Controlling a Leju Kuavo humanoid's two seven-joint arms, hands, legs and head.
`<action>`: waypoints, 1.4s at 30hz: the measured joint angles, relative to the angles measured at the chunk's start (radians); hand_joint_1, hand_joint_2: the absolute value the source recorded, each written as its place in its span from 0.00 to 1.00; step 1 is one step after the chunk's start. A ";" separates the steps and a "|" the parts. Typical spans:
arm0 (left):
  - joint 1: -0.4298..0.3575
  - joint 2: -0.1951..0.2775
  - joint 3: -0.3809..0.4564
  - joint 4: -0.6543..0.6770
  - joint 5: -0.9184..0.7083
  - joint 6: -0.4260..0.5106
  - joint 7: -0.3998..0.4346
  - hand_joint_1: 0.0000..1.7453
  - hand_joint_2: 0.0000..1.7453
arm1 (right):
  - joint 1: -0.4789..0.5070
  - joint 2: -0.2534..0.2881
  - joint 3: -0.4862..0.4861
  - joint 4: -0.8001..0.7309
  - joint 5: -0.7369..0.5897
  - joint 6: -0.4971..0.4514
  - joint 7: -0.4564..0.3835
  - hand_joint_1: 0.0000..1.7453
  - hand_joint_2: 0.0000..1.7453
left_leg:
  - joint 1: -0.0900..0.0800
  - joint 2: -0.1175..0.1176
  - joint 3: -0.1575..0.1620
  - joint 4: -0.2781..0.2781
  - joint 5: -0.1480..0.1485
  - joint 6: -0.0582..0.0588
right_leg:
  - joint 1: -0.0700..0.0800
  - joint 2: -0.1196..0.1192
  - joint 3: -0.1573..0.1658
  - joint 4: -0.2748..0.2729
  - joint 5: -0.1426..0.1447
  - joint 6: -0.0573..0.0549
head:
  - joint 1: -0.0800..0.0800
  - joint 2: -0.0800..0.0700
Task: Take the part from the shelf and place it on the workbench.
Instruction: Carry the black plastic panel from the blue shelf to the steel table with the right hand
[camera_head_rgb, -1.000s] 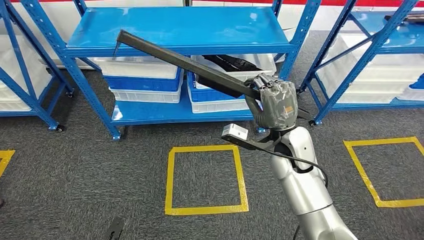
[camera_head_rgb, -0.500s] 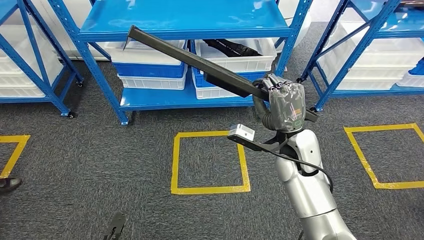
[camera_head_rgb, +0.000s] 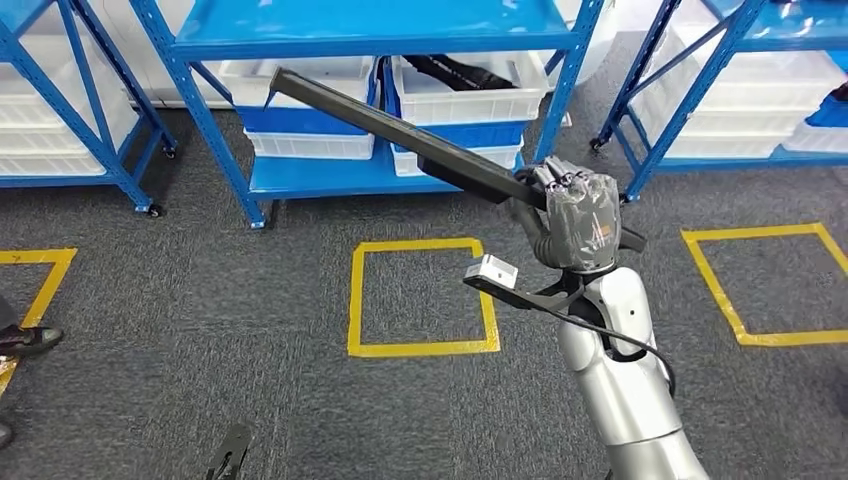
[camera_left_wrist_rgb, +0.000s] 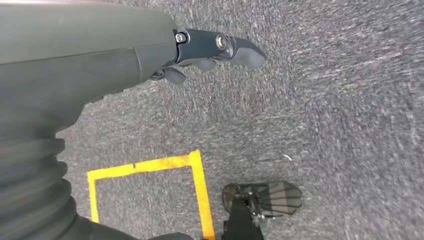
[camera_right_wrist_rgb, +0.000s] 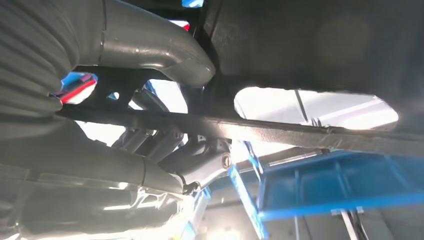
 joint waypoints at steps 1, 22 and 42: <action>0.001 0.000 0.000 0.000 0.000 0.000 0.000 0.00 1.00 | 0.001 0.001 0.000 0.000 0.000 0.001 0.000 1.00 1.00 | 0.002 0.000 0.000 -0.004 0.004 -0.006 | -0.006 0.000 -0.009 0.001 0.011 -0.011 | -0.001 0.000; -0.013 -0.010 0.016 0.001 -0.009 0.015 0.005 0.00 1.00 | -0.001 0.112 0.084 0.083 -0.050 0.067 -0.050 1.00 1.00 | 0.001 0.000 0.104 -0.001 -0.116 0.037 | -0.009 -0.004 -0.244 0.273 -0.019 -0.014 | 0.002 0.000; -0.004 -0.004 0.025 0.002 -0.039 0.001 0.000 0.00 1.00 | 0.013 0.130 0.097 0.094 -0.120 0.110 -0.062 1.00 1.00 | 0.011 -0.008 0.107 0.158 -0.185 -0.012 | -0.001 -0.002 -0.109 0.027 0.087 -0.051 | -0.012 0.000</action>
